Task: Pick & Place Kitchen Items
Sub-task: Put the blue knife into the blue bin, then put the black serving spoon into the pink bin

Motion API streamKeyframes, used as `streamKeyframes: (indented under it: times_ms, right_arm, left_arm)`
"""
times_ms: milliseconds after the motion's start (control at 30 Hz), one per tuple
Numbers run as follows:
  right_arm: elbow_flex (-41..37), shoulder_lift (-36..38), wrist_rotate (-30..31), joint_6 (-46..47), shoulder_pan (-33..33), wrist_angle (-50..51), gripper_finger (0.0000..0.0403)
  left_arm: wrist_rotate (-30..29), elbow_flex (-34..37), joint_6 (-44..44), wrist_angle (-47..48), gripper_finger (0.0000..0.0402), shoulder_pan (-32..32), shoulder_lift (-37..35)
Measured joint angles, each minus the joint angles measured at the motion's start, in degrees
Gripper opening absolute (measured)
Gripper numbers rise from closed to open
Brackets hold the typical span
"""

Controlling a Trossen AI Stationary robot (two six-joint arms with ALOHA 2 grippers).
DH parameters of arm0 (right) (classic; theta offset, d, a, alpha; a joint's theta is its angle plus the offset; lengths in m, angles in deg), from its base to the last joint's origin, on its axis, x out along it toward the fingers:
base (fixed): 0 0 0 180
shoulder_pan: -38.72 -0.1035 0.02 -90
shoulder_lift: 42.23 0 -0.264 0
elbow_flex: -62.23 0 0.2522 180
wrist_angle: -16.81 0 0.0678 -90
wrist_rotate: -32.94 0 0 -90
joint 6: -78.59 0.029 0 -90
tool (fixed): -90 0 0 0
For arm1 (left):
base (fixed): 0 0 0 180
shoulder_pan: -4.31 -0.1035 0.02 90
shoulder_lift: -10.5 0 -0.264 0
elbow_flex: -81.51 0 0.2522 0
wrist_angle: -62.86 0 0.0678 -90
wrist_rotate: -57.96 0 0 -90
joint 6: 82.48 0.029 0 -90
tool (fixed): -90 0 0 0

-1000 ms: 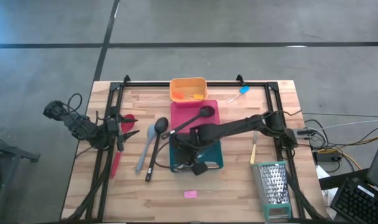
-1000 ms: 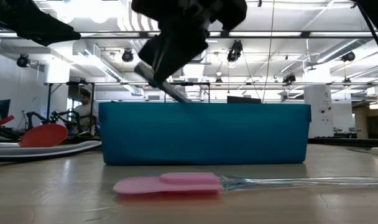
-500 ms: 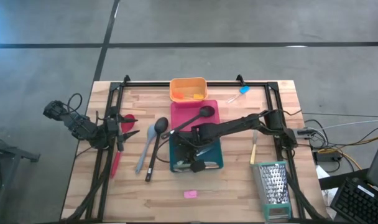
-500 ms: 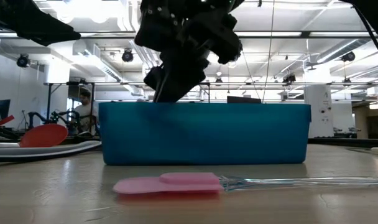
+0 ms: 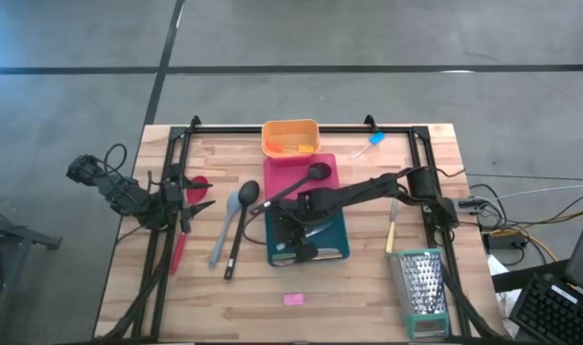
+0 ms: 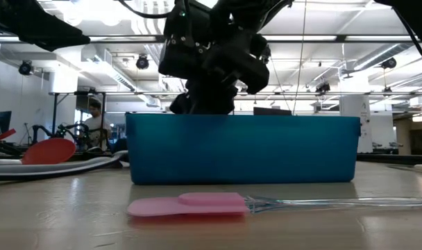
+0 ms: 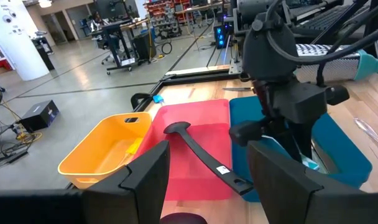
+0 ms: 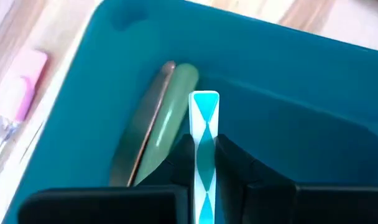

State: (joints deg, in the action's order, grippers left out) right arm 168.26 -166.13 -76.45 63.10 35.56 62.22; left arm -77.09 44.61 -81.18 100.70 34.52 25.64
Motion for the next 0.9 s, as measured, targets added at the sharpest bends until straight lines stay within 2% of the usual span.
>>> streamKeyframes:
  times_ms: [367, 567, 733, 900]
  right_arm:
    - [2.4, 0.0, 0.0, 1.8, 0.0, 0.1, 0.0141]
    - [9.5, 0.2, 0.0, 3.3, 0.0, 11.6, 0.0185]
    - [15.0, 1.0, -0.1, 7.1, -0.6, 21.4, 0.0181]
    - [14.3, 3.7, 0.0, 10.0, -1.6, 23.1, 0.0138]
  left_arm:
    - [0.0, 0.0, 0.0, 0.0, 0.0218, 0.0, 0.0]
    - [0.0, 0.0, 0.0, 0.0, 0.0218, 0.0, 0.0]
    - [0.0, 0.0, 0.0, 0.0, 0.0218, 0.0, 0.0]
    - [0.0, 0.0, 0.0, 0.0, 0.0218, 0.0, 0.0]
